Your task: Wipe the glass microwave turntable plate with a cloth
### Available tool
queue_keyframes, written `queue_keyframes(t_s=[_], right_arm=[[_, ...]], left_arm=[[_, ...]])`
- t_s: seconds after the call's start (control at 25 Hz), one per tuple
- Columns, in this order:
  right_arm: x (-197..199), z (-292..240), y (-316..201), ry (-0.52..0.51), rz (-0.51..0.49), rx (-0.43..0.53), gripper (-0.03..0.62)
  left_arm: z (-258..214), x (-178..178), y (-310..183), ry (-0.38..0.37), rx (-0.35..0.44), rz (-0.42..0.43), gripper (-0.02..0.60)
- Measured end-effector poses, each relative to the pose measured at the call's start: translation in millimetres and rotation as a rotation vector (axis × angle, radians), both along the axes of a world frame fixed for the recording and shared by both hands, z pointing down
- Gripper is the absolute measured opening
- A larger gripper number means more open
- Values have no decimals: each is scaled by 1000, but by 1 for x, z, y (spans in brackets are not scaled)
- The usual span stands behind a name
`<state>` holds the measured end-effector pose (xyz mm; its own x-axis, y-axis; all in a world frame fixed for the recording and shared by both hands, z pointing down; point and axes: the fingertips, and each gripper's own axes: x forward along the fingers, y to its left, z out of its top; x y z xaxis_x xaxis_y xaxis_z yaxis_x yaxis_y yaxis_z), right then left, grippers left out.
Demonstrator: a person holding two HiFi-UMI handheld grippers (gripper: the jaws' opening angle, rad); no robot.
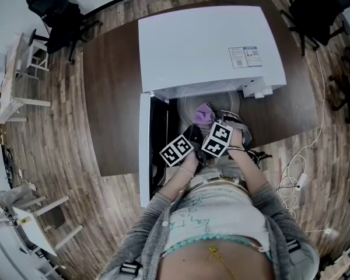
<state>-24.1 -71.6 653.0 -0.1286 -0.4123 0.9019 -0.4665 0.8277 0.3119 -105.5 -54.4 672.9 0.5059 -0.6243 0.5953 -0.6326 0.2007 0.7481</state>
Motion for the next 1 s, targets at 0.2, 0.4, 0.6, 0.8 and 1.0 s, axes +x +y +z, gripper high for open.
queue_keyframes(t_s=[0.2, 0.4, 0.6, 0.8, 1.0], right_arm=[[-10, 0, -2, -5, -41, -1, 106], [-19, -1, -6, -2, -79, 4, 106], [-27, -3, -11, -4, -111, 9, 106], [-36, -5, -18, -10, -139, 15, 107], [-41, -7, -26, -27, -150, 16, 109]], left_arm=[[0, 0, 0, 1, -1, -1, 60], [0, 1, 0, -1, 0, -3, 60], [0, 2, 0, -4, -1, -3, 60], [0, 2, 1, -11, 2, -4, 60], [0, 3, 0, -14, 3, -4, 60]])
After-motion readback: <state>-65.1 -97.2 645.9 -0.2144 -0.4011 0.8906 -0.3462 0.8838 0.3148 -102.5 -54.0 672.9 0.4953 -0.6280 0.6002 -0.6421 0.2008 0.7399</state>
